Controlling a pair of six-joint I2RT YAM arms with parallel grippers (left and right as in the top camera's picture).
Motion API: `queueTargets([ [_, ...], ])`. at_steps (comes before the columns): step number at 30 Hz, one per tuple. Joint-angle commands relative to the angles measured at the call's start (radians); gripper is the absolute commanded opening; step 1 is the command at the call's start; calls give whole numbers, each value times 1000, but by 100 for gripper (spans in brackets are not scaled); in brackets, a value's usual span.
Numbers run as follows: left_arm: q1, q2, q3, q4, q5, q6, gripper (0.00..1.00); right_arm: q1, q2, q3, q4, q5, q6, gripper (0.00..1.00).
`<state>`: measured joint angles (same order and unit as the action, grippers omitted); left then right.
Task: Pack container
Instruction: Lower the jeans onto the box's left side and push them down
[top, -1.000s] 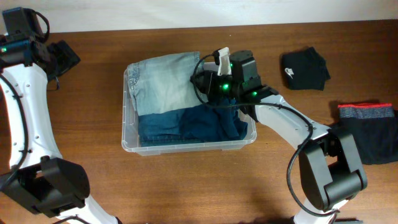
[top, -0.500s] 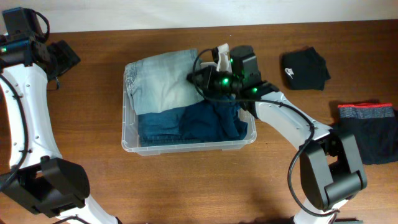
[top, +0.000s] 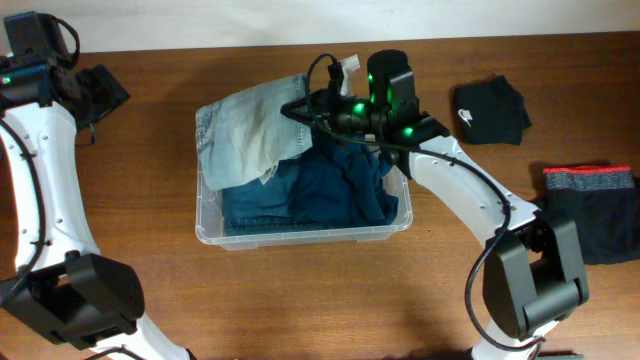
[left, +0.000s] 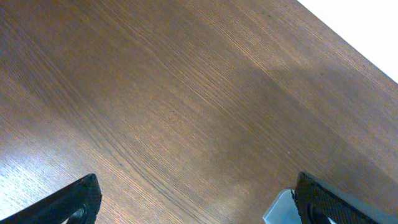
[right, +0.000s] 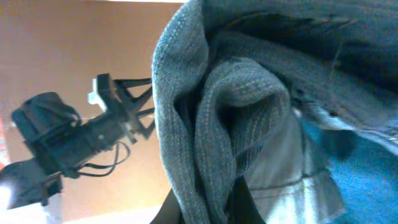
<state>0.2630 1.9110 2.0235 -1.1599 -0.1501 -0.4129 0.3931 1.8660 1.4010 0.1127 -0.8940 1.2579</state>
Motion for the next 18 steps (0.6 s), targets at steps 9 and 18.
queueTargets([
  [9, 0, 4, 6, -1, -5, -13, 99, 81, -152, 37, 189, -38, 84, 4],
  [18, 0, 4, 6, -1, -4, -13, 99, 78, -212, 38, 210, -34, 21, 4],
])
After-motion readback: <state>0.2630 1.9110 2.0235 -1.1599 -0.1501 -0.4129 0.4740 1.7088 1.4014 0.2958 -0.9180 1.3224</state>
